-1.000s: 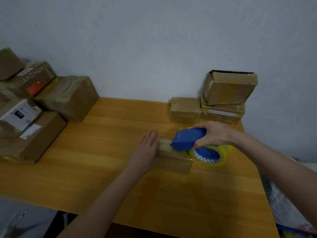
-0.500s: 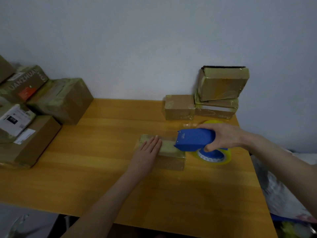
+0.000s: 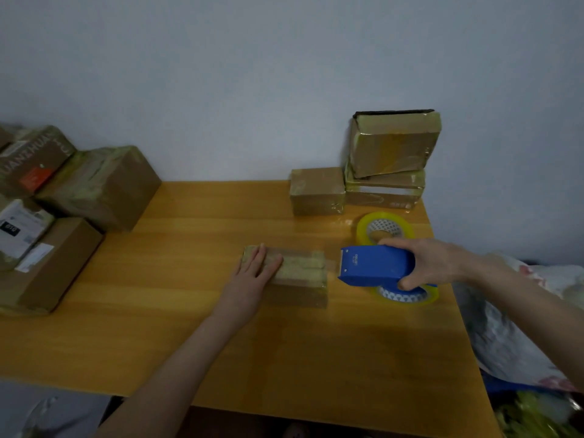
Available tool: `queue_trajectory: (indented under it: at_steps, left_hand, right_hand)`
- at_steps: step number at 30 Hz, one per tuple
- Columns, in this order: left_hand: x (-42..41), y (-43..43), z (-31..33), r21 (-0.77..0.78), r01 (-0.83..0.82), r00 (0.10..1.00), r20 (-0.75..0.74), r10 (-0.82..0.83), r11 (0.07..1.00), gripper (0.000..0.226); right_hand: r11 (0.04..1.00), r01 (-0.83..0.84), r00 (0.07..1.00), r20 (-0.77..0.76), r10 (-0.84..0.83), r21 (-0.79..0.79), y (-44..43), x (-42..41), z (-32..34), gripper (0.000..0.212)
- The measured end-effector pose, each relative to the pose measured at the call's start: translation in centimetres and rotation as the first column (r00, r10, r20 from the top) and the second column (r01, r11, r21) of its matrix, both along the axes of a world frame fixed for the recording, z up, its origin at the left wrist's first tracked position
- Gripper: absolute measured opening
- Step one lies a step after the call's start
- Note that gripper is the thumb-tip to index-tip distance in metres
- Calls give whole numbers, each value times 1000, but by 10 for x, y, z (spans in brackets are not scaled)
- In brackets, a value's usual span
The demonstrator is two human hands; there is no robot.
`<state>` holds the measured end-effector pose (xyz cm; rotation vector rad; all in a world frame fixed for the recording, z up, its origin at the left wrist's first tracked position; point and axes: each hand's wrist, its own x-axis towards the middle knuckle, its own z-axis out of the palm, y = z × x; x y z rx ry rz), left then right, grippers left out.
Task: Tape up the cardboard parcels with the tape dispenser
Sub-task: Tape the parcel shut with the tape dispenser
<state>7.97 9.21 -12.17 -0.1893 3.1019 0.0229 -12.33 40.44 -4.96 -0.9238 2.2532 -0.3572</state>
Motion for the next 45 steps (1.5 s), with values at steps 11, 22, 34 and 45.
queue_trajectory:
  at_steps: [11, 22, 34, 45]
  left_hand:
    - [3, 2, -8, 80, -1, 993, -115, 10, 997, 89]
    - [2, -1, -11, 139, -4, 993, -114, 20, 990, 85]
    - [-9, 13, 13, 537, -229, 912, -173, 371, 812, 35]
    - [-17, 9, 20, 386, -391, 914, 61, 400, 835, 62]
  right_hand:
    - [976, -100, 995, 25, 97, 194, -52, -2, -1, 83]
    - [975, -74, 993, 107, 53, 208, -67, -7, 6, 73]
    - [735, 676, 651, 512, -560, -55, -28, 29, -39, 36]
    - [710, 704, 683, 307, -662, -36, -26, 63, -76, 62]
